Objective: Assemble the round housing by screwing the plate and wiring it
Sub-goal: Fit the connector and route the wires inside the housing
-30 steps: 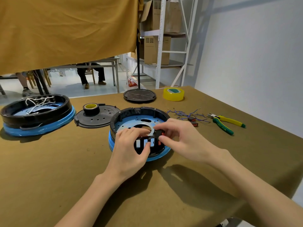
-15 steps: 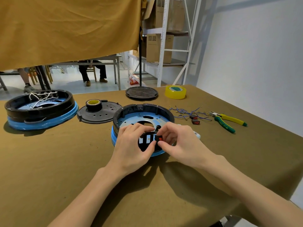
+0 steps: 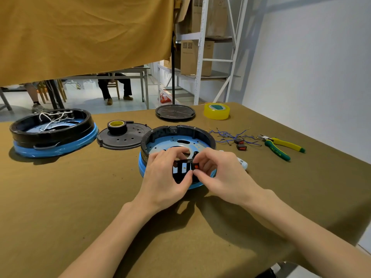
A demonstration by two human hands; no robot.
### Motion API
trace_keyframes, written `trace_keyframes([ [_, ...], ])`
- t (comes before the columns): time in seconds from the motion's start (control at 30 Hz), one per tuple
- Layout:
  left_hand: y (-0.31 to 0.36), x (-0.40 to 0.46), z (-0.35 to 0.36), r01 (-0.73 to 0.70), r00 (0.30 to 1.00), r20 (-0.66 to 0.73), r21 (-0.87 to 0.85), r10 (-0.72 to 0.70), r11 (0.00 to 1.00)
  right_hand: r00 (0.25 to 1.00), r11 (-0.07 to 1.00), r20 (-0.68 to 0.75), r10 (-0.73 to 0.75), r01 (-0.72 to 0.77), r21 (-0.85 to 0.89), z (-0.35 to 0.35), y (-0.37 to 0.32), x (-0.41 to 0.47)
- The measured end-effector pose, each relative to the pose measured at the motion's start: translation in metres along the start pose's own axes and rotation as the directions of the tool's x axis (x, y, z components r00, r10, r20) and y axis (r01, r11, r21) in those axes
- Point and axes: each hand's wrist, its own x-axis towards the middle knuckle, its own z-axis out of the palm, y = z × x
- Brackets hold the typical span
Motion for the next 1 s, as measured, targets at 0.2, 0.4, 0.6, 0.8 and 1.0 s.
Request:
trace_keyframes([
  [0.2, 0.0, 0.001, -0.001, 0.012, 1.0, 0.003, -0.012, -0.012, 1.0, 1.0, 1.0, -0.012, 0.008, -0.008, 0.018, 0.003, 0.004, -0.003],
  [0.4, -0.001, 0.004, -0.001, -0.012, 1.0, 0.02, 0.006, 0.012, 1.0, 0.999, 1.0, 0.03, 0.011, -0.012, 0.016, 0.0, 0.011, 0.0],
  [0.6, -0.002, 0.004, -0.001, -0.015, 1.0, 0.024, 0.017, 0.014, 1.0, 0.997, 0.996, 0.019, -0.079, 0.08, -0.049, 0.002, 0.014, 0.001],
  [0.8, -0.003, 0.004, -0.001, -0.029, 0.997, 0.074, 0.059, 0.025, 0.998, 0.998, 0.999, 0.042, -0.039, 0.04, -0.017, -0.004, 0.02, 0.008],
  [1.0, -0.001, 0.008, 0.001, -0.008, 0.999, 0.053, 0.073, 0.004, 0.997, 0.997, 0.998, 0.057, -0.044, 0.046, -0.04, -0.008, 0.027, 0.015],
])
